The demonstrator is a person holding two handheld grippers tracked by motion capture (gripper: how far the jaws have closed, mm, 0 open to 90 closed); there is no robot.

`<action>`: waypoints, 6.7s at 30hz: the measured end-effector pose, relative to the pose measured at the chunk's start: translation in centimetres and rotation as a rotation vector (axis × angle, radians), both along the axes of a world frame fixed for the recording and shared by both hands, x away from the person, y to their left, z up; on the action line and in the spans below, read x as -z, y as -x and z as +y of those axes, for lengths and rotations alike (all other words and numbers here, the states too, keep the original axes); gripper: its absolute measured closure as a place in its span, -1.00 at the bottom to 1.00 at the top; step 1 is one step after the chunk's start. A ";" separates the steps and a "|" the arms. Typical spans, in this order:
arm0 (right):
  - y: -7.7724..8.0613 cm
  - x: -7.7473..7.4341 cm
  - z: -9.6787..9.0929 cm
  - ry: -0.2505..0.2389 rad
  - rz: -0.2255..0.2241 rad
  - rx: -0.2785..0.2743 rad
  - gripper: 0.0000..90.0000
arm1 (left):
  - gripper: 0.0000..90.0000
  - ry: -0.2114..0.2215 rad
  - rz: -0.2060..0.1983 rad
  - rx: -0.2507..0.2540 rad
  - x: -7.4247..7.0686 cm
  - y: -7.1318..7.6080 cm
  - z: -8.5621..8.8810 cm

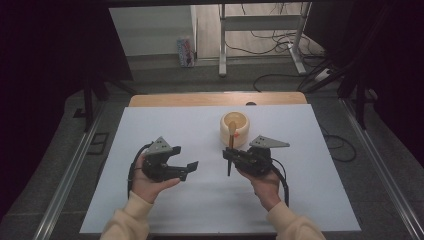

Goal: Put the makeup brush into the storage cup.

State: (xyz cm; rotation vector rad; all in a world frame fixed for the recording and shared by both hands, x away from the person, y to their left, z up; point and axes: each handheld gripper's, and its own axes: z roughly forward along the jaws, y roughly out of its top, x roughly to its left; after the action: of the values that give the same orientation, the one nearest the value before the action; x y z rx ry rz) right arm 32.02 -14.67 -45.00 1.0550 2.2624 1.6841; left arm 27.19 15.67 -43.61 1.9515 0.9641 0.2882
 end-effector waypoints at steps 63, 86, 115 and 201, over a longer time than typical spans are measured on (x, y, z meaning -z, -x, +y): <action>-2.9 -4.6 -0.5 -0.064 -0.106 0.050 0.73 | -0.57 -0.090 0.082 -0.030 4.4 2.2 4.4; -5.7 -7.1 -0.9 -0.065 -0.142 0.106 0.73 | -0.56 -0.106 0.094 -0.019 4.6 2.1 4.1; -9.4 -8.0 -1.3 -0.026 -0.164 0.181 0.73 | -0.56 -0.086 0.095 -0.024 4.4 2.2 4.2; -14.3 -1.1 -0.1 0.089 -0.119 0.221 0.72 | -0.56 -0.103 0.103 -0.020 4.7 2.2 4.6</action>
State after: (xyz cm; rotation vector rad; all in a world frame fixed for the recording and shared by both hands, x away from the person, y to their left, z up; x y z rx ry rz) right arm 46.34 -14.77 -43.91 1.1074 2.0428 1.5028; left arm 25.03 20.26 -48.28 2.0682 1.0533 0.2553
